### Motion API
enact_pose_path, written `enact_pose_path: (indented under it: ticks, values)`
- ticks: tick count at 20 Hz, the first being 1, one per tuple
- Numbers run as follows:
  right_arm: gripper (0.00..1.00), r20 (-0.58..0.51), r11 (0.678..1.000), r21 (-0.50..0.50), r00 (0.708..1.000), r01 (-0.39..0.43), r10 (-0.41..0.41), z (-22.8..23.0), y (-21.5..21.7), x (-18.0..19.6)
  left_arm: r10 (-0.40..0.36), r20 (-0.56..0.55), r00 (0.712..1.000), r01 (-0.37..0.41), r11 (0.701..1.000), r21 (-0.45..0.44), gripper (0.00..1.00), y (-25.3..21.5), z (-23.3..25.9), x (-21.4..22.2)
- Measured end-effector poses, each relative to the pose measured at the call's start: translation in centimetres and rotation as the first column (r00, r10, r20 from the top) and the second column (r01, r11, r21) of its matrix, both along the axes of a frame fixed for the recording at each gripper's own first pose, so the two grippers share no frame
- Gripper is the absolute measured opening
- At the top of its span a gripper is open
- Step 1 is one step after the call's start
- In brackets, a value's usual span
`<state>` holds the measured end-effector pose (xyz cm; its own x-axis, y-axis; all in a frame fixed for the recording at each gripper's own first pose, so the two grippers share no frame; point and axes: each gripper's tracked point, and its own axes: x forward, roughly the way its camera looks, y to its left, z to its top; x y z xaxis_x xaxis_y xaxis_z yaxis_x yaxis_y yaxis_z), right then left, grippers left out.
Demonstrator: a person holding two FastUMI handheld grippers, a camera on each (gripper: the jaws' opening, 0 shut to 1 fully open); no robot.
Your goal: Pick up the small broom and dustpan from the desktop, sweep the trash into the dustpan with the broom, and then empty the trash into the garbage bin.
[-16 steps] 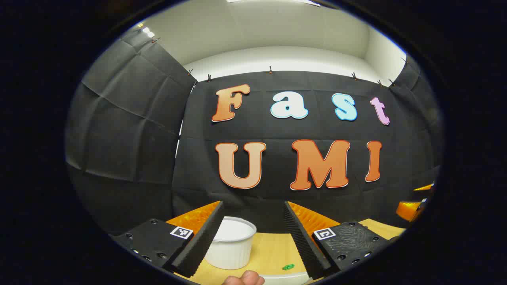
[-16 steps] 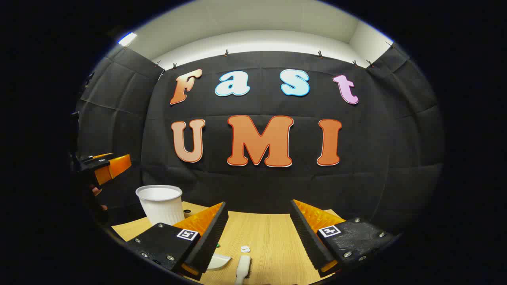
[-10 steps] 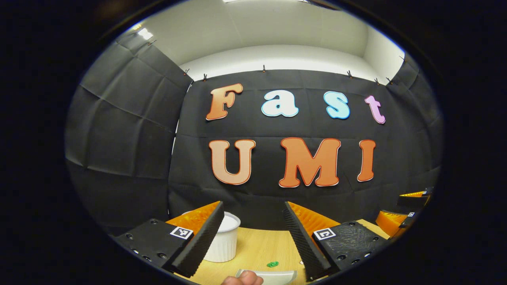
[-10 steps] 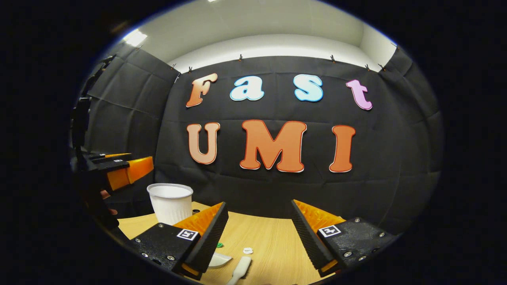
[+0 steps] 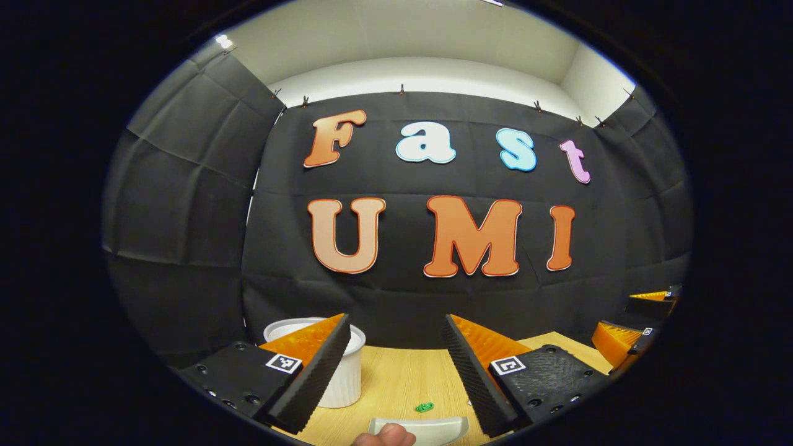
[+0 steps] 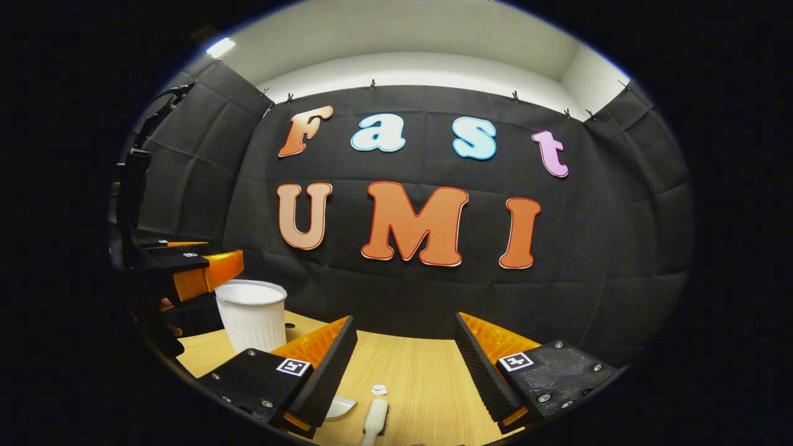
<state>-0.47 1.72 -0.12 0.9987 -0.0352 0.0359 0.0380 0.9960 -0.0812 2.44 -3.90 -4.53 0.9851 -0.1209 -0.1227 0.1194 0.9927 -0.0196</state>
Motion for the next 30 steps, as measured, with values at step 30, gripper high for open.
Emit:
enact_pose_path:
  ticks: [30]
  values:
    - [0.94, -0.049, 1.0, 0.015, 0.999, 0.006, -0.006, -1.5, -0.1, 2.1, -0.056, -0.039, 0.998, 0.059, 0.997, 0.059, 0.95, -2.9, -1.9, 0.9]
